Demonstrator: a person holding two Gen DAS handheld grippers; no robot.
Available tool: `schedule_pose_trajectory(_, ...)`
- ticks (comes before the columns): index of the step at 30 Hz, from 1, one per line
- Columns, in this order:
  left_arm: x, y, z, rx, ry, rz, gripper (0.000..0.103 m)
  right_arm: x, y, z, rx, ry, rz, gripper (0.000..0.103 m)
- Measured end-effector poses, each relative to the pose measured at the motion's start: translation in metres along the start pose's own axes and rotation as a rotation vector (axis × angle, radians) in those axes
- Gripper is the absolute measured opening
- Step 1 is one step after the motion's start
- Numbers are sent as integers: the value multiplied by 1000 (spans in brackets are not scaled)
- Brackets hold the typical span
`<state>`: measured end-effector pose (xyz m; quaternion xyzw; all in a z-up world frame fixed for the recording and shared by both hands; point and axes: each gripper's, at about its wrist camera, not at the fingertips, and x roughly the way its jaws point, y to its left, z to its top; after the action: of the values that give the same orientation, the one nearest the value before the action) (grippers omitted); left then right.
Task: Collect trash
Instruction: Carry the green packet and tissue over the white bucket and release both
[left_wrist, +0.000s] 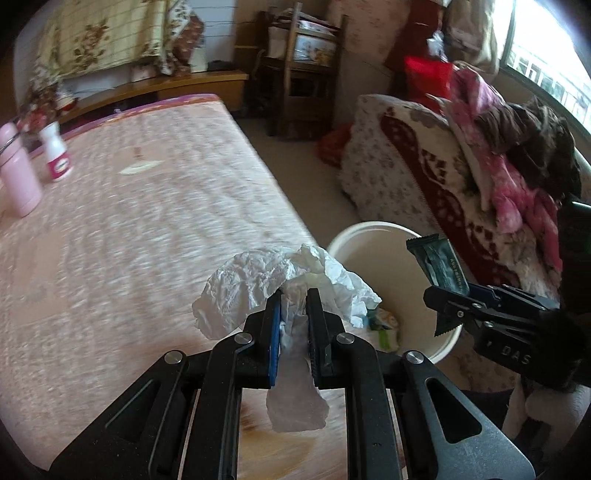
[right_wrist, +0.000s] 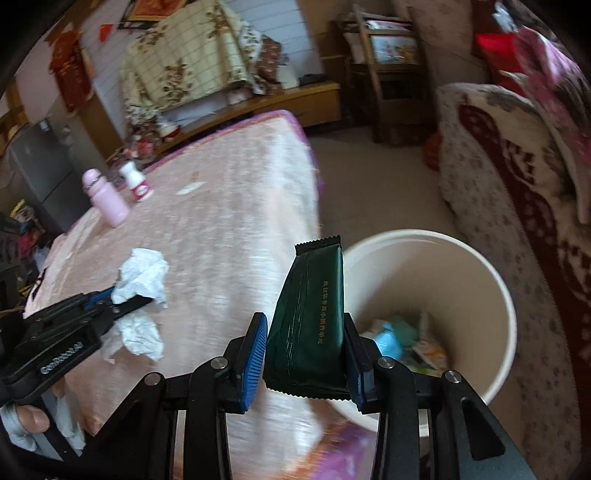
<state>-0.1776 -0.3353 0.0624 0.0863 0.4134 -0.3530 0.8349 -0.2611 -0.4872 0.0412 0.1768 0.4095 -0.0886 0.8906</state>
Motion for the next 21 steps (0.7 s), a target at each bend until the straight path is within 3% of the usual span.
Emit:
schedule_pose_trajectory(14, 51, -57, 20, 53, 67, -143, 13, 13, -83, -12, 125, 52, -117, 37)
schedule_pose_trajectory(16, 56, -60, 21, 51, 77, -158, 20, 16, -89, -13, 145, 59, -122, 39)
schedule_pose_trajectory(18, 59, -62, 21, 46, 73, -162, 41, 17, -94, -15, 164, 58, -124, 53)
schedule_pose_trajectory(20, 59, -62, 21, 37, 59, -182, 57, 16, -98, -16, 180, 53, -123, 61)
schedule_pose_trajectory(21, 59, -61, 22, 34, 56, -191, 60, 16, -98, -16, 185, 51, -126, 64)
